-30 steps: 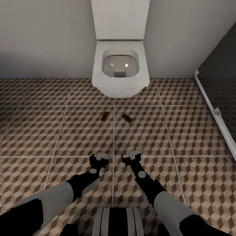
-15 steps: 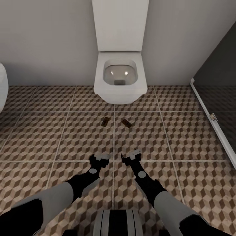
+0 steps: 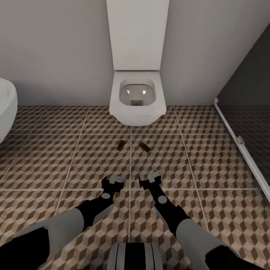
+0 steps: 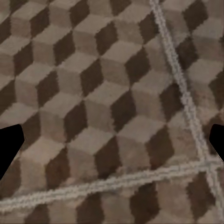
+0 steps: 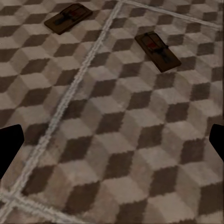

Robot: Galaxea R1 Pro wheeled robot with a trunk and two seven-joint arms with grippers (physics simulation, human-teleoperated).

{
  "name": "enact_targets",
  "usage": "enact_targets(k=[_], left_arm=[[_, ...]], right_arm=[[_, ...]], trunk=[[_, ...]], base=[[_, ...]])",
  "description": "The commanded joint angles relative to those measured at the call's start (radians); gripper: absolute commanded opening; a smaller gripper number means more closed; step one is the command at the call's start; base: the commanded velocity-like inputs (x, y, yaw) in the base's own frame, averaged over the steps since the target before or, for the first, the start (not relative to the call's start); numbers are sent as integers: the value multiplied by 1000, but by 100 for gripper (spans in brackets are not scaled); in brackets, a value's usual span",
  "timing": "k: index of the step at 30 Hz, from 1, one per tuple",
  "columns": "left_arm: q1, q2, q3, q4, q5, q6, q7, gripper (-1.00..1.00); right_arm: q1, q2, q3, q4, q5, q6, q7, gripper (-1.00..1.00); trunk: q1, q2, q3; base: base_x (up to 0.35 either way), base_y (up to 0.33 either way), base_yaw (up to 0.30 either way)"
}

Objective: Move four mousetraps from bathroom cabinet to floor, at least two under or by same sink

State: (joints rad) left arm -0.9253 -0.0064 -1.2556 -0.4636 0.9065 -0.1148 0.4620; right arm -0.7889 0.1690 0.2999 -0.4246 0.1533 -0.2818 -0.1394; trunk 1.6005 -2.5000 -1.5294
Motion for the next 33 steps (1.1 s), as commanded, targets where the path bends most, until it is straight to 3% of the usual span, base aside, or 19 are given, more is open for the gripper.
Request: enact_targets(k=[1,33], left_arm=[[-1,0,-8,0,11,-6,5,100],[-1,0,-8,2,11,-7,6,100]], right_arm=[[-1,0,4,1,9,0,-9,100],[-1,0,4,1,9,0,-9,100]], trunk=[[-1,0,3],[-123,224,104]], base=[[0,0,0],[0,0,0]])
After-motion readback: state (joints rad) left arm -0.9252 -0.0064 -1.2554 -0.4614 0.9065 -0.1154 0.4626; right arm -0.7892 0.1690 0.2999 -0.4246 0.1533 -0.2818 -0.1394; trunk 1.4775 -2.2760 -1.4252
